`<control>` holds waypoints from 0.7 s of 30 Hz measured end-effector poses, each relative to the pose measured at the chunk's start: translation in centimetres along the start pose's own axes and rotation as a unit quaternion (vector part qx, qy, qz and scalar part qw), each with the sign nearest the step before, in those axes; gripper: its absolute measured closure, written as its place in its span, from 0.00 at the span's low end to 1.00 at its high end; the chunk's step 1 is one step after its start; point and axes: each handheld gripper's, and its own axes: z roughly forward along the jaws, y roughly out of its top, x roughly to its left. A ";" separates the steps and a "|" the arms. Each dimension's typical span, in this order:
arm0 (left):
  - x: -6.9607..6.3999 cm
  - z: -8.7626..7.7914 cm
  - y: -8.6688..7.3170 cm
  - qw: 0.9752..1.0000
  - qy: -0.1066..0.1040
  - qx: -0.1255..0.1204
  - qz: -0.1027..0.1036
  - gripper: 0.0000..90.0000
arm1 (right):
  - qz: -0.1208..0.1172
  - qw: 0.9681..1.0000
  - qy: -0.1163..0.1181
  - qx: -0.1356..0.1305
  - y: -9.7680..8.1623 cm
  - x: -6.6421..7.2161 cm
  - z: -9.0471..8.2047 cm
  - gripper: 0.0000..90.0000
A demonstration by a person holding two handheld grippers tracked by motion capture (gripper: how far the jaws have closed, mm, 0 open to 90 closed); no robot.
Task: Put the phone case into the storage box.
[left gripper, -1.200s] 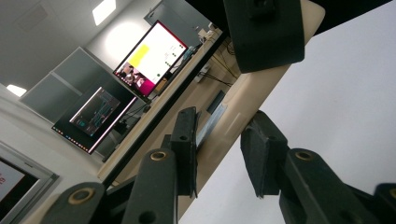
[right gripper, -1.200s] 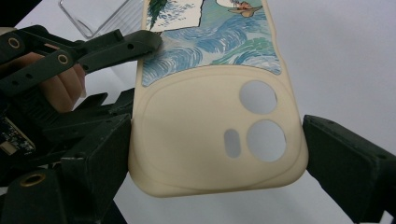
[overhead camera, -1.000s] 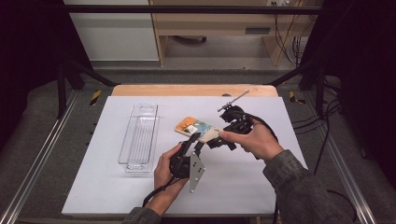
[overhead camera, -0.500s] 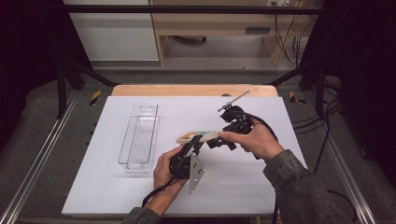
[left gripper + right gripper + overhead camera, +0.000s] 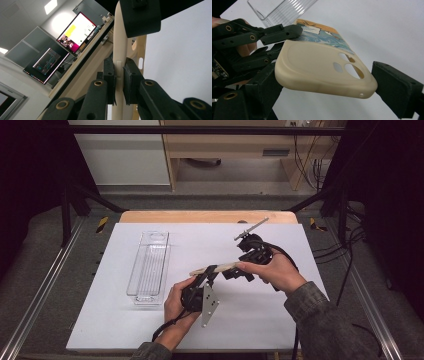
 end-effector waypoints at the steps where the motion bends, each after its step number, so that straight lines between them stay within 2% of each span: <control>1: 0.0 0.0 0.0 1.000 0.000 0.000 0.000 0.90 | -0.003 1.000 -0.001 -0.001 0.0 0.0 -0.1 0.14; 10: 0.0 -0.1 0.2 1.000 0.001 -0.005 -0.001 0.90 | -0.017 1.000 -0.007 -0.010 -0.2 0.2 -0.3 0.14; 12: 0.1 -0.1 0.2 1.000 0.001 -0.004 -0.003 0.90 | -0.025 1.000 -0.011 -0.013 -0.3 0.3 -0.4 0.14; 15: 0.3 -0.1 0.1 1.000 0.002 -0.004 -0.008 0.90 | -0.036 0.999 -0.019 -0.011 -0.4 0.4 -0.4 0.21; 21: 0.5 -0.1 0.1 1.000 0.003 -0.003 -0.016 0.90 | -0.041 0.999 -0.022 -0.021 -0.7 0.4 -0.6 0.20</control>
